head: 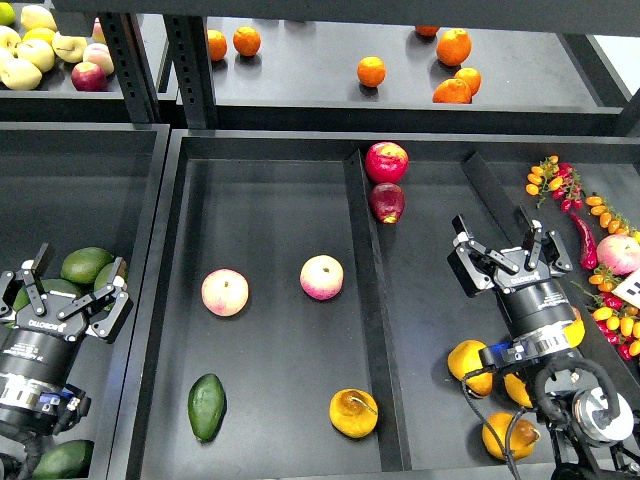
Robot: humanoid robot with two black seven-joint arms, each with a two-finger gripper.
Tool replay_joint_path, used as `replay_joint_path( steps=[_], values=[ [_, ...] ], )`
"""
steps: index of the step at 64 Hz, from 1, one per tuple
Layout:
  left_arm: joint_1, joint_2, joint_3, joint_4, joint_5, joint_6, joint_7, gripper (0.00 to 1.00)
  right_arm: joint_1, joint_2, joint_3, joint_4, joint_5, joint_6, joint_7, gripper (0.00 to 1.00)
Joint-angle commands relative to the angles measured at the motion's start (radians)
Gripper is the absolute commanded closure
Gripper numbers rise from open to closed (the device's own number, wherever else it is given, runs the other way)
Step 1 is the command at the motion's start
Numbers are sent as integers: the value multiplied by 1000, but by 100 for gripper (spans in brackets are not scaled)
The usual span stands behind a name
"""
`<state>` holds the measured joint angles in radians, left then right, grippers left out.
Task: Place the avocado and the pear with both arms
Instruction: 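Raise the left gripper out of the avocado bin toward the center compartment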
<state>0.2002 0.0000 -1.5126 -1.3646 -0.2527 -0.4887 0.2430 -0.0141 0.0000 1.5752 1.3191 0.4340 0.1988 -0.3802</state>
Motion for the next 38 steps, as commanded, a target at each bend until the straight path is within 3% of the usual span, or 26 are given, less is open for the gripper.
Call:
replay_joint_path(
  steps=[1, 38],
  values=[
    [10, 0, 15, 4, -7, 0, 6, 0, -1, 0, -1, 0, -1, 2, 0, 0],
    [30, 0, 57, 9, 0, 0, 16, 0, -6, 0, 2, -1, -3, 2, 0, 0]
  ],
)
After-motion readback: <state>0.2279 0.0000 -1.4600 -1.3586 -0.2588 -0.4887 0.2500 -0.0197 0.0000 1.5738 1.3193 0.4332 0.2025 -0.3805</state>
